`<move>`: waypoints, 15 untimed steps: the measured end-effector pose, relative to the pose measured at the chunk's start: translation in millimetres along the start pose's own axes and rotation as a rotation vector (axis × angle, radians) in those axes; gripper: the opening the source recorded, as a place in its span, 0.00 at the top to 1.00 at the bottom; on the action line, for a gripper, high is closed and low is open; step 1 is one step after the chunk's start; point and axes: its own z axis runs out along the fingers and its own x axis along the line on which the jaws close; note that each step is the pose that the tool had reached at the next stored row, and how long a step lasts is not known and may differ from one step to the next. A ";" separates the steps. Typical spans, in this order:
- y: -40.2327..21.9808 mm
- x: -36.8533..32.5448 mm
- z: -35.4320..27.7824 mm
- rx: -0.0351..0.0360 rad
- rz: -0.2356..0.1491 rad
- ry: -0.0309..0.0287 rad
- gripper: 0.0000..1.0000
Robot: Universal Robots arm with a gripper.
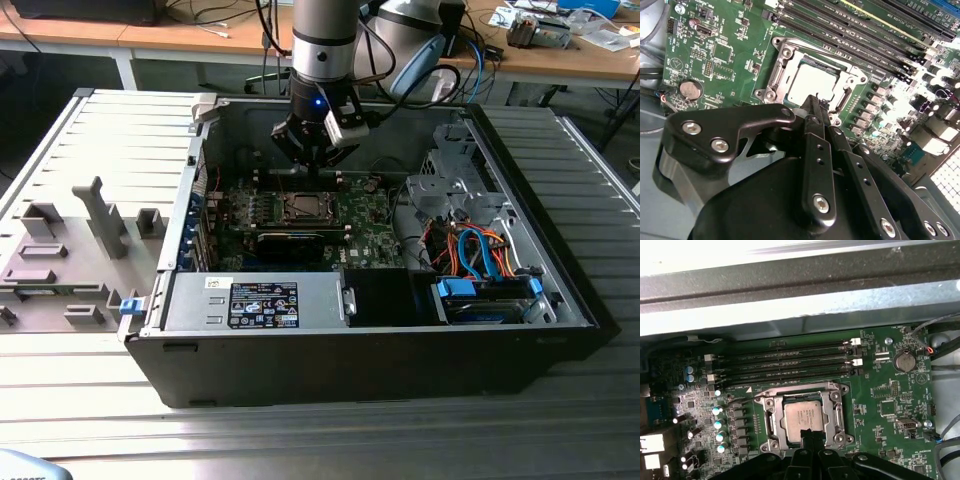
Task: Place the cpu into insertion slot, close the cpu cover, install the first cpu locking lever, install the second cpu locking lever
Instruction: 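Install the first cpu locking lever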
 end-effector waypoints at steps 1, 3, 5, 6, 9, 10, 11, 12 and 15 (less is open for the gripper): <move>0.0 0.0 0.0 0.0000 -0.001 -0.0001 0.89; 0.0 0.0 0.0 0.0001 -0.004 -0.0002 0.89; 0.0 0.0 0.0 0.0000 -0.011 -0.0005 0.89; 0.0 0.0 0.0 0.0001 -0.012 -0.0005 0.89; 0.0 0.0 0.0 0.0001 -0.017 -0.0007 0.89; 0.0 0.0 0.0 0.0000 -0.019 -0.0008 0.89; 0.0 0.0 0.0 0.0000 -0.021 -0.0009 0.89; 0.0 0.0 0.0 0.0001 -0.022 -0.0009 0.89; 0.0 0.0 0.0 0.0001 -0.027 -0.0011 0.89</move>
